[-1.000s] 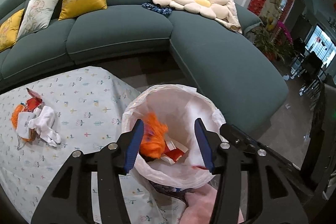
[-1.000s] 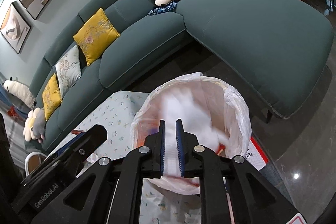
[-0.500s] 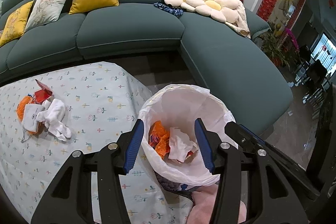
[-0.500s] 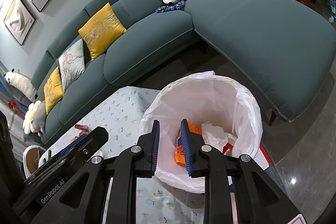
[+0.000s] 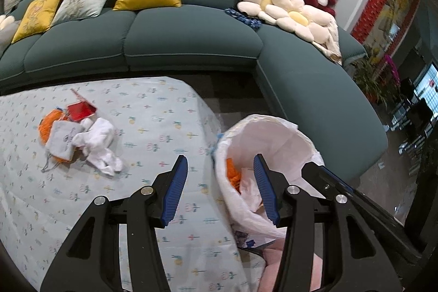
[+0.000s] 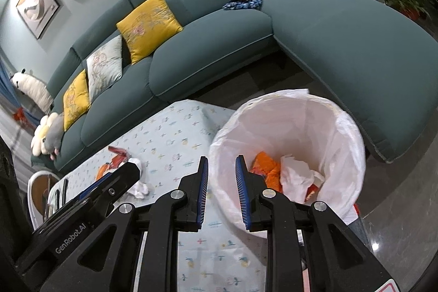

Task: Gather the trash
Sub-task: 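Move both open grippers back over the table toward the grey pouch and glove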

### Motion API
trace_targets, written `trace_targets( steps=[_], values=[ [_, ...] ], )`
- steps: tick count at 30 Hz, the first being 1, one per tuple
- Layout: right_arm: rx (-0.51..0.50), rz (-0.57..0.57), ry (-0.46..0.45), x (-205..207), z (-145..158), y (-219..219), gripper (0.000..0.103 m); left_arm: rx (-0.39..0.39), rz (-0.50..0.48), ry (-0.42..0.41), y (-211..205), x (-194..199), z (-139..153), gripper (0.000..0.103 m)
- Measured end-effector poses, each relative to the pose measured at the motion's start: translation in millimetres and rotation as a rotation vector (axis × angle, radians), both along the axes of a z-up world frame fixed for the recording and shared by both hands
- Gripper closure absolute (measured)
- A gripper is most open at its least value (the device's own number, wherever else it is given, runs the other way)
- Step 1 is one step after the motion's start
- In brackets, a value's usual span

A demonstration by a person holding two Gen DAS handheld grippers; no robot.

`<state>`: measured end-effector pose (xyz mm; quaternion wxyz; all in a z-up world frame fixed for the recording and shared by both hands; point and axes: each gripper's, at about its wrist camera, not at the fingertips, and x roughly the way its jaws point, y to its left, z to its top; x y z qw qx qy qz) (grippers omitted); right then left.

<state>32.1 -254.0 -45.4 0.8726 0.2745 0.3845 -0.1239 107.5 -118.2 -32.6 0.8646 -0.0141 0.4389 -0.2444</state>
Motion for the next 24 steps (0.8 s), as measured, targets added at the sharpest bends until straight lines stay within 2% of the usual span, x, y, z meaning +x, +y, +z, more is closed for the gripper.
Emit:
trace_targets(
  steps=[12, 24],
  values=[
    [-0.037, 0.127, 0.009, 30, 10, 66, 0.08, -0.025, 0.133, 0.009, 75, 18, 1, 0.055],
    [-0.065, 0.248, 0.055, 54, -1, 135, 0.08, -0.034, 0.289, 0.057, 165, 36, -19, 0.055]
  ],
)
